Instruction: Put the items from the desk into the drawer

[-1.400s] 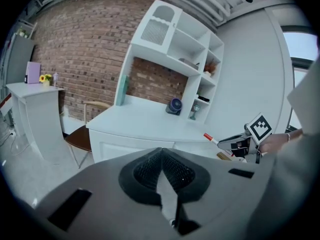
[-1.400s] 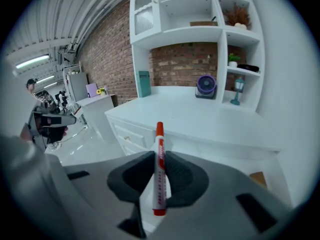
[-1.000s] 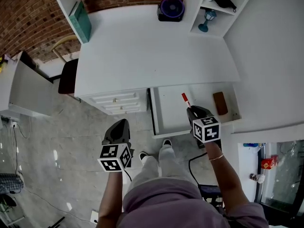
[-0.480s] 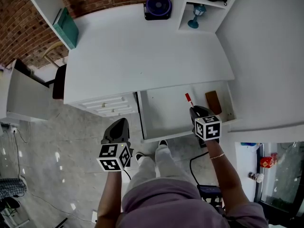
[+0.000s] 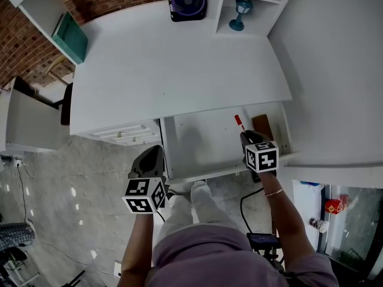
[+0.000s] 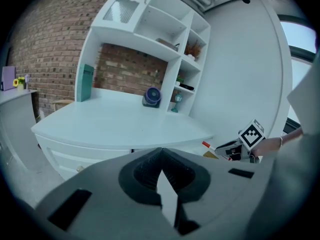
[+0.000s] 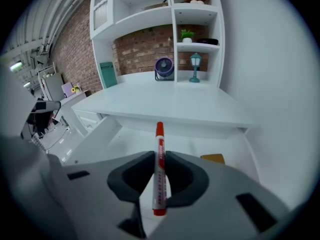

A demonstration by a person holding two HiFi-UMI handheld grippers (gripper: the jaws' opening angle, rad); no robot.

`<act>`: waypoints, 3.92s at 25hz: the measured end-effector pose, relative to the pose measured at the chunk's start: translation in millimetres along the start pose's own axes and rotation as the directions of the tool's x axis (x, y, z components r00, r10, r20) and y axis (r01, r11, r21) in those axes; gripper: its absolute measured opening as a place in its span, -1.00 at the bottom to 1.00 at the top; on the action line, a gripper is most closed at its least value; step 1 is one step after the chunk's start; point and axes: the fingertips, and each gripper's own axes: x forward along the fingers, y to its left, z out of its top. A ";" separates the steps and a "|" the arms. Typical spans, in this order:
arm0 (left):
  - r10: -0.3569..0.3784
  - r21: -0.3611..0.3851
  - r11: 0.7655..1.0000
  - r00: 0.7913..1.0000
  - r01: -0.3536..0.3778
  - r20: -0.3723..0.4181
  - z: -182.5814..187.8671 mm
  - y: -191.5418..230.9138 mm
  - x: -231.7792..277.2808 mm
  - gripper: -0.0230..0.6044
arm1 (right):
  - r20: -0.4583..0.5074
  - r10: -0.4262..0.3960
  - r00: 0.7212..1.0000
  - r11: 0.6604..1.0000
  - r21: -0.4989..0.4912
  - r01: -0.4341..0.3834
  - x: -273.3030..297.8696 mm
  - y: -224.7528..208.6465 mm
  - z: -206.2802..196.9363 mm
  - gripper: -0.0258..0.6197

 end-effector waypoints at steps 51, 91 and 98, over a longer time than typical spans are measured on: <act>0.072 -0.002 0.997 0.995 -0.072 -0.067 -4.3 -22.1 56.1 -0.93 | -0.264 -0.022 0.964 0.995 -0.098 -0.004 104.2 -61.4 -53.4 -0.70; 0.120 -0.011 0.993 0.992 -0.121 -0.035 -3.3 -6.4 26.1 -0.93 | -0.287 -0.044 0.957 0.995 -0.097 0.017 109.9 -60.0 -58.1 -0.66; 0.106 0.000 0.994 0.994 -0.106 -0.025 -2.2 -13.1 20.2 -0.93 | -0.176 -0.022 0.984 0.997 -0.077 0.008 88.7 -47.7 -32.9 -0.69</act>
